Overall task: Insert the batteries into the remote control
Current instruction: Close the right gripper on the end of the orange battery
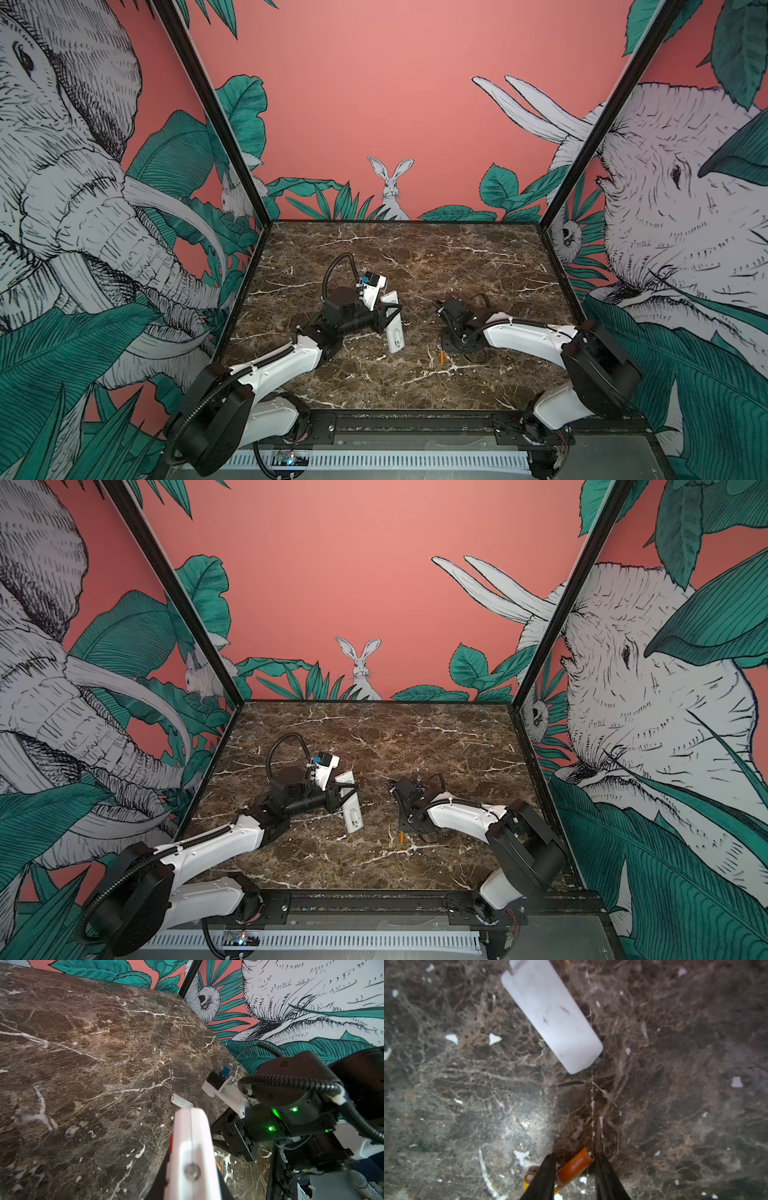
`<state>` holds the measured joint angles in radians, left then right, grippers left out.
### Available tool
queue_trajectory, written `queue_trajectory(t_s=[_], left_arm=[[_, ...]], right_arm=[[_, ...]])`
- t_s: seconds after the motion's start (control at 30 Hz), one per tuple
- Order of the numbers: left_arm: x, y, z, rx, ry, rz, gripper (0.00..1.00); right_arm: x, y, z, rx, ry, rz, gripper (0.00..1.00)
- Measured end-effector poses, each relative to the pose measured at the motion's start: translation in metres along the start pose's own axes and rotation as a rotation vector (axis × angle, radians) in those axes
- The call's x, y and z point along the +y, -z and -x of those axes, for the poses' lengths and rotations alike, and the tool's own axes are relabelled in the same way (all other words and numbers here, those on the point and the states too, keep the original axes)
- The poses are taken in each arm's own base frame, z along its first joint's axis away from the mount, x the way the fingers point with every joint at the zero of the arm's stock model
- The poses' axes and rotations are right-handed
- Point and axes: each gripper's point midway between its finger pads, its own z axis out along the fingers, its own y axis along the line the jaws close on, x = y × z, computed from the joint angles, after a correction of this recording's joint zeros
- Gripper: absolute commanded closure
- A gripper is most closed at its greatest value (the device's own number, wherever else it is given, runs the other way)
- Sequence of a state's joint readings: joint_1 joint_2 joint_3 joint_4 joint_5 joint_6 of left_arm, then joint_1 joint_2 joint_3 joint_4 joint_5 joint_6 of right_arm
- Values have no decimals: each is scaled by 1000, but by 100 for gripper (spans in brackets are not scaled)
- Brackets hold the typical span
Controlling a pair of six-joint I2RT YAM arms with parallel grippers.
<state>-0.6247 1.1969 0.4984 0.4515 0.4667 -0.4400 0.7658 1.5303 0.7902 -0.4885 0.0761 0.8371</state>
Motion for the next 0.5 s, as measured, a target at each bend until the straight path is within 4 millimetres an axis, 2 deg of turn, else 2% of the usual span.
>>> queue_trajectory(t_s=[0.3,0.5], left_arm=[[1,0,-2,2,1,2,100],[1,0,-3,4,6,2,100]], right_arm=[[-5,0,-2,5,35,-23,85],[-3,0,-3,1,87,-26,91]])
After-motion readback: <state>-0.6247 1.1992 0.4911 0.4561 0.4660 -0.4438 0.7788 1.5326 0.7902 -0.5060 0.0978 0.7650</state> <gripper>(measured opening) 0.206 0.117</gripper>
